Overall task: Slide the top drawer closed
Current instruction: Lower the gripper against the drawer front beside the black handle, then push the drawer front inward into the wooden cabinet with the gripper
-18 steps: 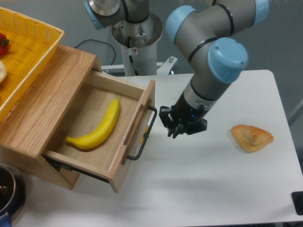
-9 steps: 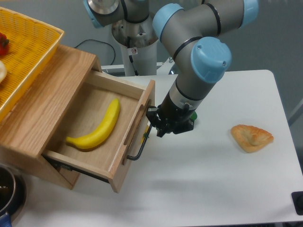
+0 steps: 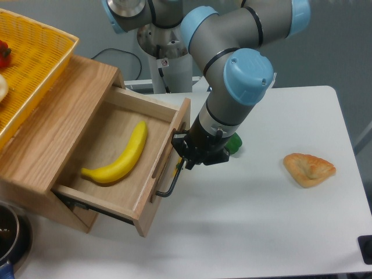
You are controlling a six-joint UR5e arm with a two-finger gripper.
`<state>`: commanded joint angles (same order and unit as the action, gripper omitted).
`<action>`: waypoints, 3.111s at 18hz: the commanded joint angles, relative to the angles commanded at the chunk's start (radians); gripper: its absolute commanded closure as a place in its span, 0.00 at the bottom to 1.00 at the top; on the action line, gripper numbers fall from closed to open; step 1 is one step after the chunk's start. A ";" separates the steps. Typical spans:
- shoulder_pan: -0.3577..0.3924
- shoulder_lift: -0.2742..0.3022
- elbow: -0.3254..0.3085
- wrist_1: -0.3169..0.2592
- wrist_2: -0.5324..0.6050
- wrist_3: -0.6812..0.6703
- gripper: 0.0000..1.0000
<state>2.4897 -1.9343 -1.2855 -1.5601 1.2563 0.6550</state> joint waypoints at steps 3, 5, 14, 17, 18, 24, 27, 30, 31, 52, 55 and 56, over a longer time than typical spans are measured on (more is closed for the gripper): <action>-0.009 0.006 -0.002 0.002 0.002 0.002 0.88; -0.021 0.008 0.000 0.000 0.002 0.002 0.88; -0.063 0.026 -0.023 0.000 0.002 0.000 0.87; -0.080 0.038 -0.035 0.000 0.003 0.000 0.87; -0.083 0.041 -0.040 0.002 0.003 0.000 0.87; -0.126 0.058 -0.055 0.003 0.005 -0.040 0.87; -0.158 0.061 -0.057 0.003 0.005 -0.069 0.86; -0.184 0.080 -0.080 0.005 0.003 -0.095 0.86; -0.192 0.086 -0.084 0.005 0.003 -0.104 0.86; -0.256 0.114 -0.121 0.009 0.002 -0.173 0.86; -0.250 0.104 -0.117 0.052 0.006 -0.167 0.80; -0.242 0.103 -0.115 0.064 0.006 -0.164 0.80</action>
<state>2.2472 -1.8316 -1.4005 -1.4958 1.2625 0.4908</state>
